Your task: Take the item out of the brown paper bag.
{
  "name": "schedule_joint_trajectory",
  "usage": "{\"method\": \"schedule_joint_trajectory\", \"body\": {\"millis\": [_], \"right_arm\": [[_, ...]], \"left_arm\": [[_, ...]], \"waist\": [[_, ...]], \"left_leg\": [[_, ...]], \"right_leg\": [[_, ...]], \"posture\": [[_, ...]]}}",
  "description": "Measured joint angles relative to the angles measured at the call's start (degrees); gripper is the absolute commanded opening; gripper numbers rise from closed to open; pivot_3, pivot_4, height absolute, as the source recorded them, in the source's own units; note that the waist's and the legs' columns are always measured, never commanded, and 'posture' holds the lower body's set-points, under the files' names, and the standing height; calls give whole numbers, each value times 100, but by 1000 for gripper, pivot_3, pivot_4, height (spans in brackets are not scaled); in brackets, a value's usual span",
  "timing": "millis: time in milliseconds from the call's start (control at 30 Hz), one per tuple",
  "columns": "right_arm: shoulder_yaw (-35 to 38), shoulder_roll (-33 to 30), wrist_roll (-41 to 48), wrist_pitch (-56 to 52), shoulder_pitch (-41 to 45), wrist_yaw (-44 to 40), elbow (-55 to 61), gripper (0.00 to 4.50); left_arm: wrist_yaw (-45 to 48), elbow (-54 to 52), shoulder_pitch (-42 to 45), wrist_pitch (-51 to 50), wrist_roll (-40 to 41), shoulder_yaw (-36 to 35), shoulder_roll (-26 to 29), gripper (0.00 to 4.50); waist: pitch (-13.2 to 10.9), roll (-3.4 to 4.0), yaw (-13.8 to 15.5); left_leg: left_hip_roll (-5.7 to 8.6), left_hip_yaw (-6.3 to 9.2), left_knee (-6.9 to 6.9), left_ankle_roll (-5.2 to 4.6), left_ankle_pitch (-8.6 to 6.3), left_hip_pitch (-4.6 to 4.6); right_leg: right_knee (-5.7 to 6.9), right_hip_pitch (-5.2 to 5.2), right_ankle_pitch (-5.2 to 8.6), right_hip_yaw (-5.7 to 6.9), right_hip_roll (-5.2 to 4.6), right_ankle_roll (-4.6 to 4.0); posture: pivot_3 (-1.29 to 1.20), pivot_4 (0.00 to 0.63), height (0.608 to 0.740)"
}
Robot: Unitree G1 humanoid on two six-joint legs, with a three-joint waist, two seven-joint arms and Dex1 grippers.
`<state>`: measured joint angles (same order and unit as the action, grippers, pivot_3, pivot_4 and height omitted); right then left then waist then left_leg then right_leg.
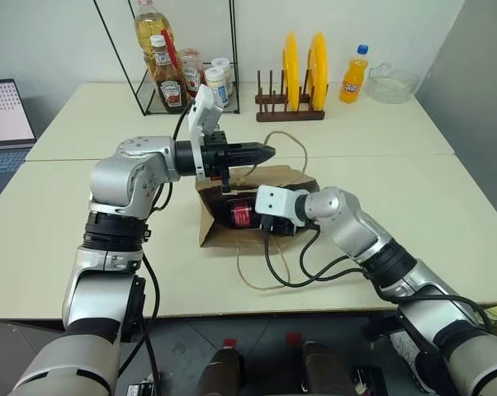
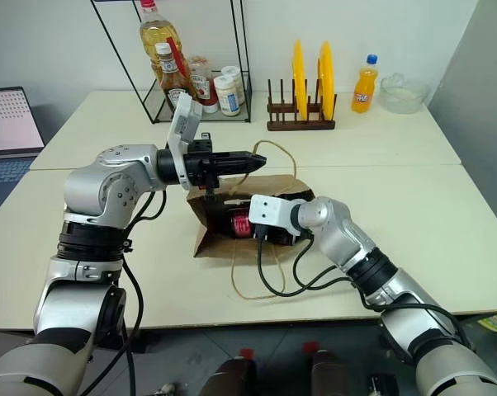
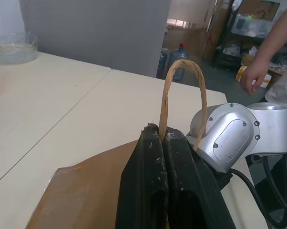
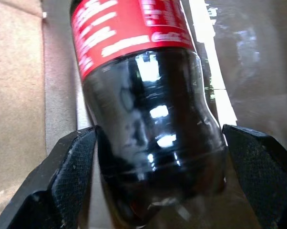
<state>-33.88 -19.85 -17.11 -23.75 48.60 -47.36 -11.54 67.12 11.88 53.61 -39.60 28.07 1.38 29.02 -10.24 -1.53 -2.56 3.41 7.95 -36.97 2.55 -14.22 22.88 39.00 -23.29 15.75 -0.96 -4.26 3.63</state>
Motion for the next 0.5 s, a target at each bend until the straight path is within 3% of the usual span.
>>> {"method": "schedule_joint_trajectory", "body": {"millis": [100, 367, 500], "right_arm": [[-1, 1, -18, 76, -2, -20, -44, 3277], [76, -58, -3, 89, -72, -55, 68, 3272], [407, -309, 219, -163, -378, -253, 741, 3272]], "left_arm": [[-4, 2, 0, 3, -1, 51, -3, 0], [-26, 2, 0, 11, -3, 52, -8, 0], [-138, 50, 1, 104, -54, 55, -18, 0]], "waist": [[0, 0, 2], [0, 0, 22], [-1, 1, 39]], "left_leg": [[0, 0, 0, 0, 0, 0], [-1, 0, -1, 0, 0, 1], [-1, 1, -1, 0, 0, 7]], "right_leg": [[0, 1, 0, 0, 0, 0], [0, 1, 0, 1, -2, 0], [-2, -4, 0, -1, -4, 0]], "posture": [[0, 150, 740], [0, 150, 740], [0, 150, 740]]}}
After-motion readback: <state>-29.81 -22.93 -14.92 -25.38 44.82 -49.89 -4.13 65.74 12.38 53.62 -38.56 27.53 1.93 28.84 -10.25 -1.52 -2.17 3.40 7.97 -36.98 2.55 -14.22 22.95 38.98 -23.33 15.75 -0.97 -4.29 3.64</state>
